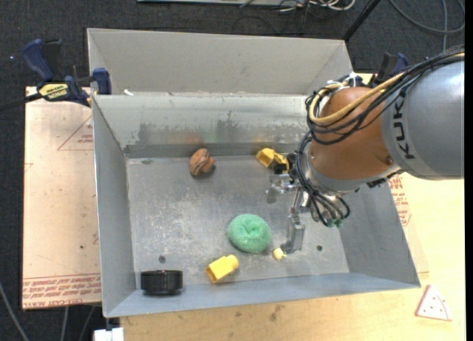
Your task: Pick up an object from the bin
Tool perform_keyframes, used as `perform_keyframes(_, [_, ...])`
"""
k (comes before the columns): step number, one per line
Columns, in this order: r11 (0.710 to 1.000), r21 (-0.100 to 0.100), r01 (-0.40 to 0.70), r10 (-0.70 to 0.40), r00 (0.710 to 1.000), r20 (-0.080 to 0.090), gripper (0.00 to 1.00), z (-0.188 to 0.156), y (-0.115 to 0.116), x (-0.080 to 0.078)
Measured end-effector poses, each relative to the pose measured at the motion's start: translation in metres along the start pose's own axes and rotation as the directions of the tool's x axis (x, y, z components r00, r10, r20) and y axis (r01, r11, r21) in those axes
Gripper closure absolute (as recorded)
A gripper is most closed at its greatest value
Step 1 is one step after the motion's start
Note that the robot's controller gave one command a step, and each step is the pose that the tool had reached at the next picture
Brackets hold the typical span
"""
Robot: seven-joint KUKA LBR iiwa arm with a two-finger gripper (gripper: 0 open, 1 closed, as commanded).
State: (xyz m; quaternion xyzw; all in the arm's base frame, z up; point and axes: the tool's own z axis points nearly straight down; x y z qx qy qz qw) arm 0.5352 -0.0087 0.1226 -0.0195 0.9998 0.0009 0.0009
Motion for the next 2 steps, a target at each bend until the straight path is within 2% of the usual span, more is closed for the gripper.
perform_keyframes(1, [0.998, 0.002, 0.067, -0.067, 0.998, 0.002, 0.00, 0.025, 0.026, 0.008])
perform_keyframes(2, [1.000, 0.000, 0.008, -0.008, 1.000, -0.002, 1.00, 0.041, 0.063, 0.015])
